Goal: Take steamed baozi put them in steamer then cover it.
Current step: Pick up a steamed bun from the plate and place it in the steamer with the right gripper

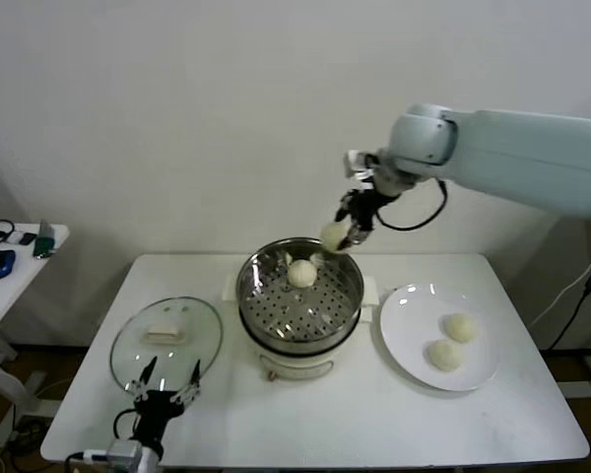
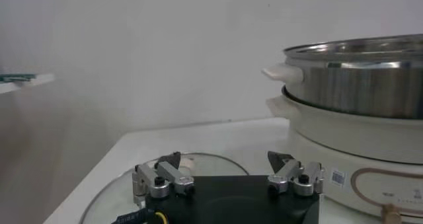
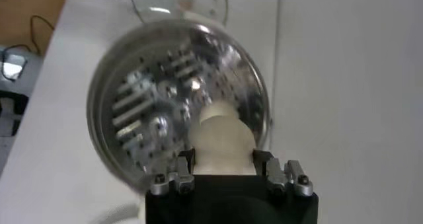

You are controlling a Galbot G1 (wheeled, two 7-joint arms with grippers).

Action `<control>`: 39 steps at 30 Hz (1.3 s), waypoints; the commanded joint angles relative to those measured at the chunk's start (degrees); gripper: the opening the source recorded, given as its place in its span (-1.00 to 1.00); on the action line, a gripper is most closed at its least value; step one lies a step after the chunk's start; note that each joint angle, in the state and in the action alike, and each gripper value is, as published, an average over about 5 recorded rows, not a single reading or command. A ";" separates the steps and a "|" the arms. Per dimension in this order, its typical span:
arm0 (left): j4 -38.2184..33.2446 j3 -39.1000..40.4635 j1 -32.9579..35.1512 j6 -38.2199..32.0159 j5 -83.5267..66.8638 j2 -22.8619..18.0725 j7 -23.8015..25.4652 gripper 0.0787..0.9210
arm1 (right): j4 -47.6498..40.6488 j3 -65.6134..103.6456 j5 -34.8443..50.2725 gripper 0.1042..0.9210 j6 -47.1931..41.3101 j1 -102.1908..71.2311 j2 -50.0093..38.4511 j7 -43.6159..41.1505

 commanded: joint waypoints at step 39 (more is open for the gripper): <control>-1.12 0.06 0.14 0.21 0.75 -0.80 0.01 0.77 | -3.84 -4.29 -4.15 0.76 5.94 -0.99 -0.49 -4.35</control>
